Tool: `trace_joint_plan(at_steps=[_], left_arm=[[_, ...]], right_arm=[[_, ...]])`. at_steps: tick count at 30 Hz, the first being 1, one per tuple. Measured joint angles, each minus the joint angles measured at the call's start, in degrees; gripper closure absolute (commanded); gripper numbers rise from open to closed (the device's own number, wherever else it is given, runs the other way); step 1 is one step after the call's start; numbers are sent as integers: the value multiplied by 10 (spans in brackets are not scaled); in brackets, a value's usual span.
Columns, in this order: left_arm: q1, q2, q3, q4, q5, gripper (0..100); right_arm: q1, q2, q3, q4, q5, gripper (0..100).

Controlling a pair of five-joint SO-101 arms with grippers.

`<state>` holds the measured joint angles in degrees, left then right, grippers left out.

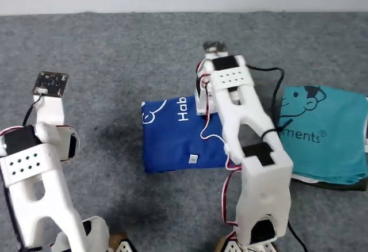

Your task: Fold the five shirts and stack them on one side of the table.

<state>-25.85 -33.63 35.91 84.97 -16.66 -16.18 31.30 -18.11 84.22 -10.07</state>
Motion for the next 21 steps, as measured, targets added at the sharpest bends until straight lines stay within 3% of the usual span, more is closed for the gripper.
trace_joint_plan(at_steps=[7,12,21], left_arm=[[0,0,1,0,0,985],[0,0,1,0,0,985],[0,0,1,0,0,985]], right_arm=[[3,69,-18,-10,-24,796],[5,85,-30,-11,-24,972],[22,81,-33,-11,104,990]])
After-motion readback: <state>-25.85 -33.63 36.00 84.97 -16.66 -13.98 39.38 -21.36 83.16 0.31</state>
